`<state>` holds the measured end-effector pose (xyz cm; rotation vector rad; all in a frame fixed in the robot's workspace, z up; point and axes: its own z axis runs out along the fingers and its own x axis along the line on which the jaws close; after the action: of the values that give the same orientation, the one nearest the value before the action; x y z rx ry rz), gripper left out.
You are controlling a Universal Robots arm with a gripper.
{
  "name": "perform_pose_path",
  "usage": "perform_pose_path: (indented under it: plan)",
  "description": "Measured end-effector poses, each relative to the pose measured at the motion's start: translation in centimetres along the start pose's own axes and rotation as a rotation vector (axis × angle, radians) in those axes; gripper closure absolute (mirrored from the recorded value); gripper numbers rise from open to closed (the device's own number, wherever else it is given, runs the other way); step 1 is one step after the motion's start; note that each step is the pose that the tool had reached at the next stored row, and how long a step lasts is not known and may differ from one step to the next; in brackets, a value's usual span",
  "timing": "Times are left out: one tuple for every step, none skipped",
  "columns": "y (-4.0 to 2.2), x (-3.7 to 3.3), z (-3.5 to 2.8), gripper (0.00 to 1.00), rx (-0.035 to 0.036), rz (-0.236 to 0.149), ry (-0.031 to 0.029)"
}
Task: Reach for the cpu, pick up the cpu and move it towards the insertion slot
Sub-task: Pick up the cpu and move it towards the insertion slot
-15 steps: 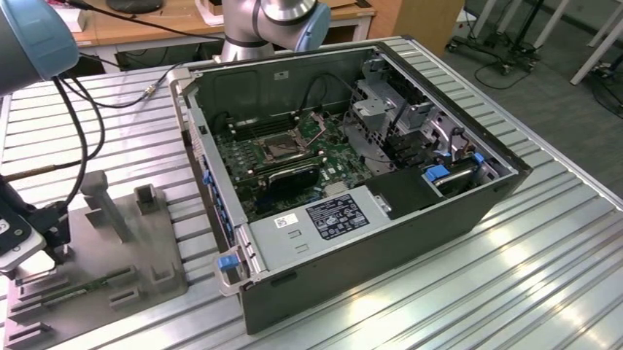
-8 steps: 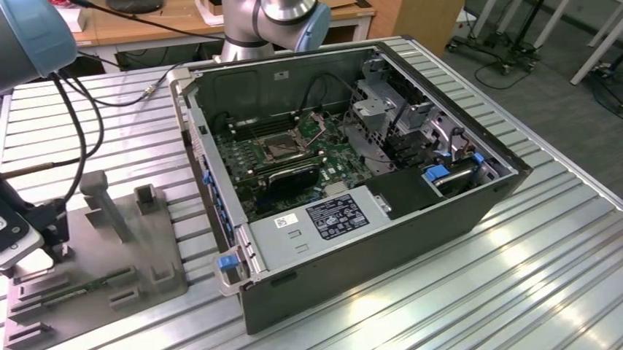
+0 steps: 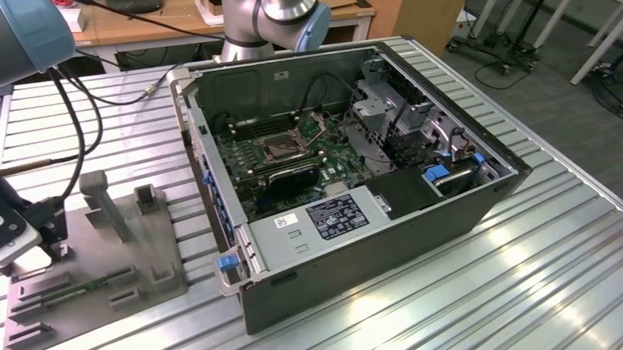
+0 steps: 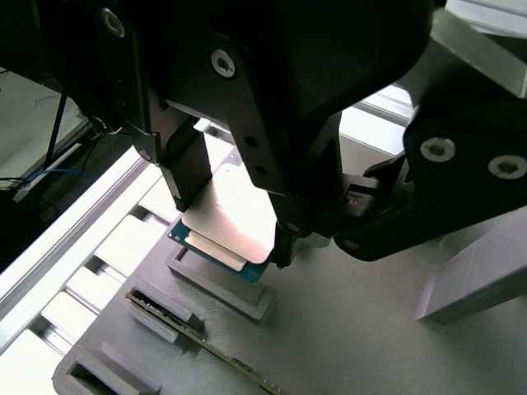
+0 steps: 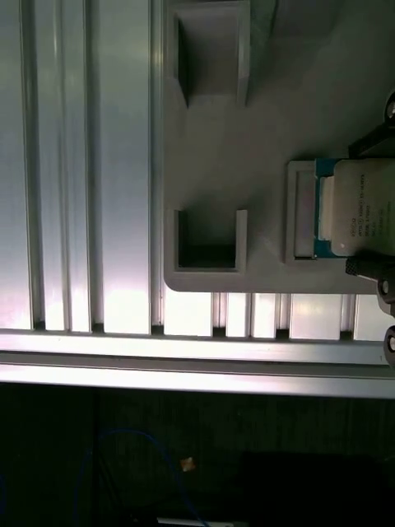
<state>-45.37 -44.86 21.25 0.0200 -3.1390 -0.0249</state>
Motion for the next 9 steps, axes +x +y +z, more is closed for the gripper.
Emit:
perform_pose_path:
  plan:
    - [0.0,0.0,-0.06,0.45,0.0,0.0,0.0]
    - [0.0,0.0,-0.12,0.45,0.0001,0.0,0.0001]
    - [0.0,0.0,-0.18,0.45,0.0001,0.0,0.0001]
    - [0.01,0.0,-0.23,0.45,0.0,0.0,0.0]
    - [0.01,0.0,-0.29,0.45,0.0001,0.0,0.0001]
    - [0.01,0.0,-0.35,0.45,0.0,0.0,0.0]
    - [0.01,0.0,-0.41,0.45,0.0,0.0,0.0001]
    - [0.01,0.0,-0.45,0.45,0.0,0.0,0.0]
    - [0.01,0.0,-0.5,0.45,0.0,0.0,0.0]
